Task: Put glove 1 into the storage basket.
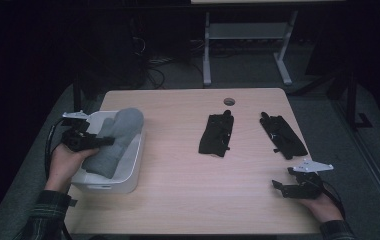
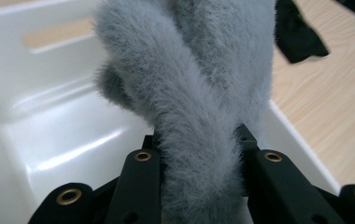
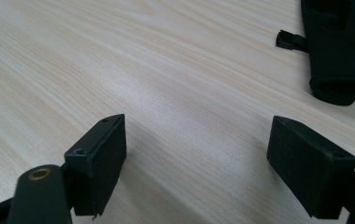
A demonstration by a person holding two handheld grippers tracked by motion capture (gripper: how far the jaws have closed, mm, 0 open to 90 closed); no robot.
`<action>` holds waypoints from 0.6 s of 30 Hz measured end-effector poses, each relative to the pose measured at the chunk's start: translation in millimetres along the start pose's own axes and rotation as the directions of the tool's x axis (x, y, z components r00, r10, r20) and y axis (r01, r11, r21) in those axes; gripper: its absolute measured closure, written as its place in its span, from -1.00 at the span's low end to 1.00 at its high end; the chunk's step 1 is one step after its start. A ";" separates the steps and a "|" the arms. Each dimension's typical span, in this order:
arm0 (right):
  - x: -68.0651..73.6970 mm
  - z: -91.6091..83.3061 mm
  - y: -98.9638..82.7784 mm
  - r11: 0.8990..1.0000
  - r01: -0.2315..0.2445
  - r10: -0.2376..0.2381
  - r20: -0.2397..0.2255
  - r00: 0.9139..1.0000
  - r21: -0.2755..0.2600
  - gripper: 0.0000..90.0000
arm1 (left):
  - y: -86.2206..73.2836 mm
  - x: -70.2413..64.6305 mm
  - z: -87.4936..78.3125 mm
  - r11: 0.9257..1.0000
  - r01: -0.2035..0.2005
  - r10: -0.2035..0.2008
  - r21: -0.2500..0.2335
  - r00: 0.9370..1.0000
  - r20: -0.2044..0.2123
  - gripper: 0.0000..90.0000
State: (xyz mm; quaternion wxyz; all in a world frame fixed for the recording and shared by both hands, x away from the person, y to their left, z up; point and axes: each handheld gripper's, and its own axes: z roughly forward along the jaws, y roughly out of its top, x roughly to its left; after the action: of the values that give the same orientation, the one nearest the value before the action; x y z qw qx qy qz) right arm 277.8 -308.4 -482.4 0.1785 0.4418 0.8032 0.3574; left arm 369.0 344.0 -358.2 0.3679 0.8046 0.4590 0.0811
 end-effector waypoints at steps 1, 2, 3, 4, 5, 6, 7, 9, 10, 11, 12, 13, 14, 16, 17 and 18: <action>0.0 0.0 0.0 1.000 0.001 -0.001 0.000 1.000 0.000 -0.56 | -1.7 1.4 2.3 1.000 0.007 -0.007 0.004 1.000 -0.001 0.57; 0.0 0.0 0.0 1.000 0.000 0.000 0.000 1.000 0.000 -0.56 | -4.3 4.3 5.7 1.000 0.012 -0.012 0.015 1.000 -0.004 0.57; 0.0 0.0 0.0 1.000 0.000 0.000 0.000 1.000 0.000 -0.56 | -6.3 6.0 8.6 1.000 0.020 -0.020 0.021 1.000 -0.004 0.57; 0.0 0.0 0.0 1.000 0.000 0.000 0.000 1.000 0.000 -0.56 | -8.2 7.8 10.9 0.999 0.023 -0.023 0.029 1.000 -0.007 0.57; 0.0 0.0 0.0 1.000 0.001 -0.001 0.000 1.000 0.000 -0.56 | -9.9 9.1 13.5 0.999 0.030 -0.030 0.033 1.000 -0.008 0.57; 0.0 0.0 0.0 1.000 0.000 0.000 0.000 1.000 0.000 -0.56 | -11.3 10.3 15.5 0.999 0.036 -0.035 0.040 0.999 -0.012 0.57; 0.0 0.0 0.0 1.000 0.000 0.000 0.000 1.000 0.000 -0.56 | -12.4 11.2 17.6 0.998 0.041 -0.041 0.046 0.999 -0.016 0.57; 0.0 0.0 0.0 1.000 0.000 0.000 0.000 1.000 0.000 -0.56 | -13.9 13.7 21.3 0.997 0.050 -0.049 0.055 0.999 -0.024 0.57; 0.0 0.0 0.0 1.000 0.000 0.000 0.000 1.000 0.000 -0.56 | -14.2 15.2 23.0 0.997 0.051 -0.049 0.064 0.998 -0.029 0.57; 0.1 0.0 0.0 1.000 -0.001 0.001 0.000 1.000 0.001 -0.56 | -14.5 16.2 24.9 0.996 0.055 -0.053 0.071 0.998 -0.036 0.57; 0.1 0.0 0.0 1.000 -0.001 0.001 0.000 1.000 0.000 -0.56 | -14.7 16.9 26.1 0.995 0.056 -0.053 0.080 0.998 -0.041 0.56; 0.1 0.0 0.0 1.000 -0.001 0.001 0.000 1.000 0.001 -0.56 | -15.3 17.8 28.4 0.994 0.058 -0.054 0.091 0.997 -0.050 0.56; 0.0 0.0 0.0 1.000 0.000 0.000 0.000 1.000 0.000 -0.56 | -16.0 18.5 30.2 0.993 0.063 -0.058 0.099 0.997 -0.055 0.56; 0.1 0.0 0.0 1.000 -0.001 0.001 0.000 1.000 0.001 -0.56 | -17.7 21.2 33.6 0.991 0.073 -0.066 0.116 0.996 -0.059 0.55; 0.0 0.0 0.0 1.000 0.000 0.000 0.000 1.000 0.000 -0.56 | -18.4 22.3 35.1 0.990 0.077 -0.070 0.119 0.996 -0.060 0.54; 0.0 0.0 0.0 1.000 0.000 0.000 0.000 1.000 0.000 -0.56 | -19.5 23.9 37.4 0.988 0.090 -0.083 0.123 0.994 -0.064 0.54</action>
State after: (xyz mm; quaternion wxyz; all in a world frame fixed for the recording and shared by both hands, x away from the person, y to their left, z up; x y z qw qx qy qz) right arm 277.8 -308.5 -482.5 0.1788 0.4417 0.8032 0.3575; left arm 386.8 349.8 -402.9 0.3061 0.8027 0.5083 0.0598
